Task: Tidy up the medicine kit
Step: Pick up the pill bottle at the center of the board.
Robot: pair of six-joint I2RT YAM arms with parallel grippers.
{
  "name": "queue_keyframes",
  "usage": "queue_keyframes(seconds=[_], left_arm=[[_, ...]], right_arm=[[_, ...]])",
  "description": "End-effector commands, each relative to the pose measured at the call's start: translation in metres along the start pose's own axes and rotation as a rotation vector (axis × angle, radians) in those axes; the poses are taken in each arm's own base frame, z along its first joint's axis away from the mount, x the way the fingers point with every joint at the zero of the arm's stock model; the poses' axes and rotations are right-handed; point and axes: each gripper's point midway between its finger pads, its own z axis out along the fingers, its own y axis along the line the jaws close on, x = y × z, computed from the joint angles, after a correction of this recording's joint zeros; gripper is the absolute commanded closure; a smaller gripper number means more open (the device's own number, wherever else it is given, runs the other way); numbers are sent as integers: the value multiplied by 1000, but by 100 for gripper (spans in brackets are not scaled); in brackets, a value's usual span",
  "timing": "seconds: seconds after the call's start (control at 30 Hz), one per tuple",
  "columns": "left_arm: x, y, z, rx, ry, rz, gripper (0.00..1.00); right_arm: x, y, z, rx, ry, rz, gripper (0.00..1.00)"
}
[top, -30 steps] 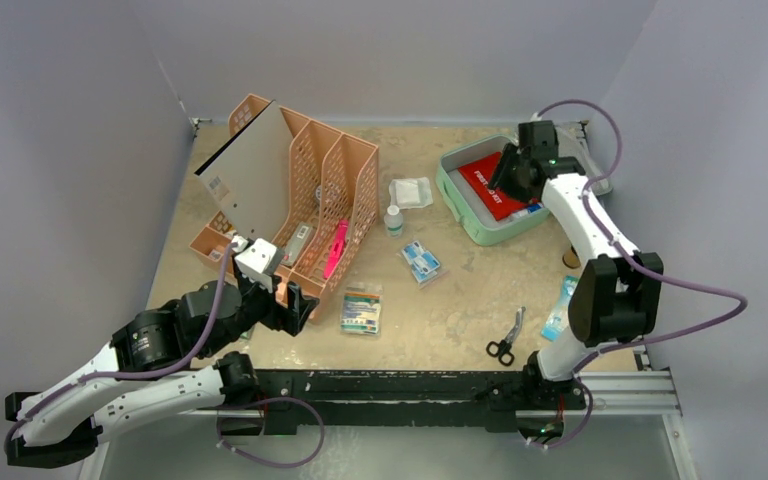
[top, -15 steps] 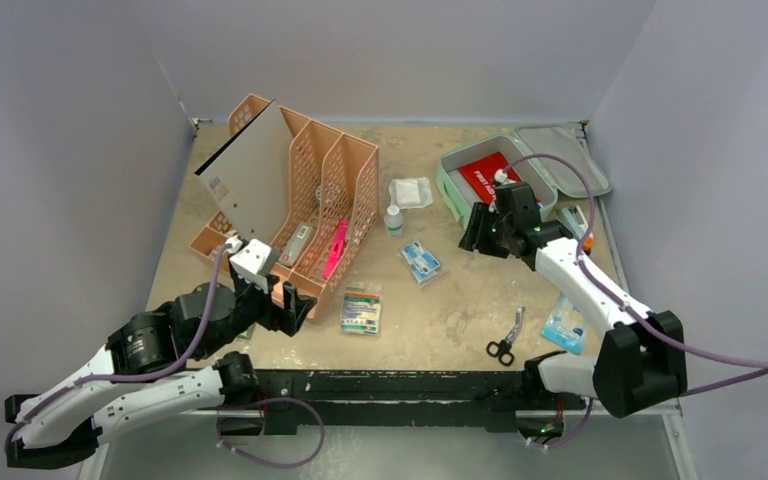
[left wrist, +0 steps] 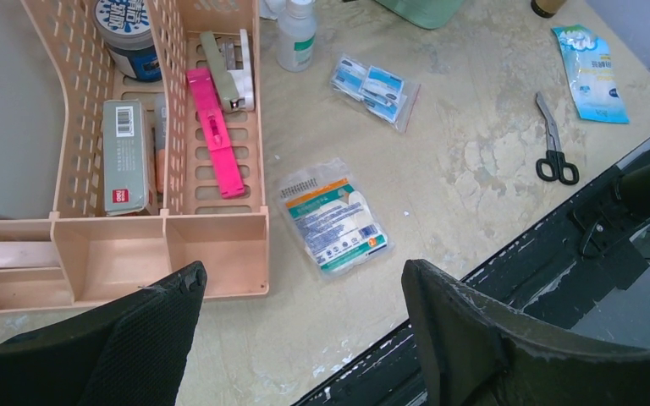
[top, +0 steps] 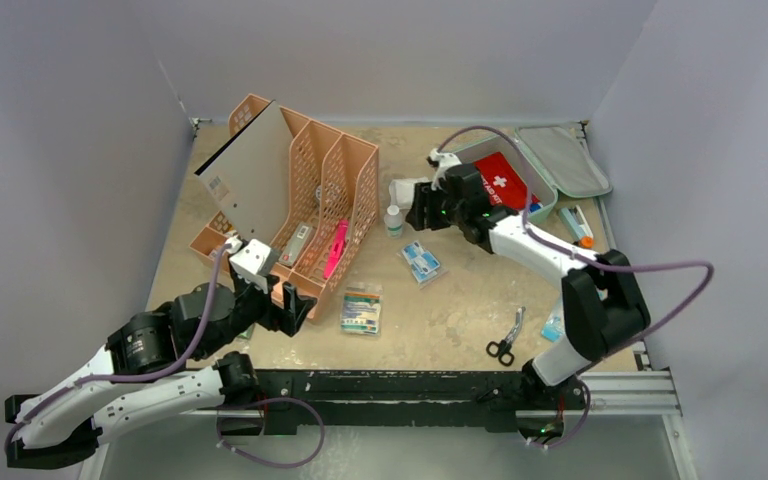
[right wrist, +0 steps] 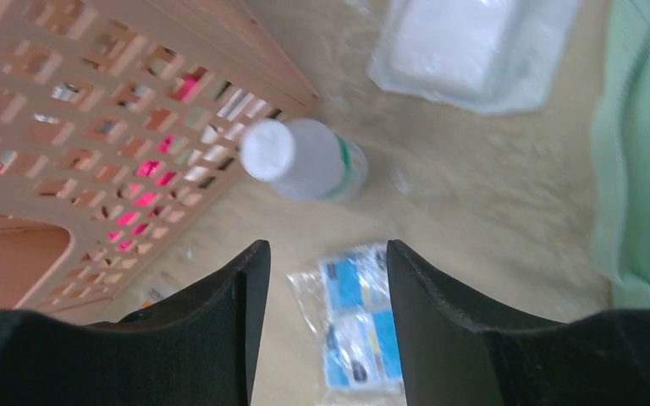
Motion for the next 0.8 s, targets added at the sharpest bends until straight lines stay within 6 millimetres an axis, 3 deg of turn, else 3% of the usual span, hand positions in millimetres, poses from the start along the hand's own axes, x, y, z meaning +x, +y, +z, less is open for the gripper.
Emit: queue_keyframes(seconds=[0.0,0.3,0.77], left_arm=[[-6,2,-3,-1,-33,-3,16],[-8,4,-5,-4,-46,-10,16],[-9,6,-8,-6,-57,-17,16]], right_arm=[[-46,34,17,-55,-108,-125,43],[-48,47,47,-5,-62,-227,46],[-28,43,64,84,27,-272,51]])
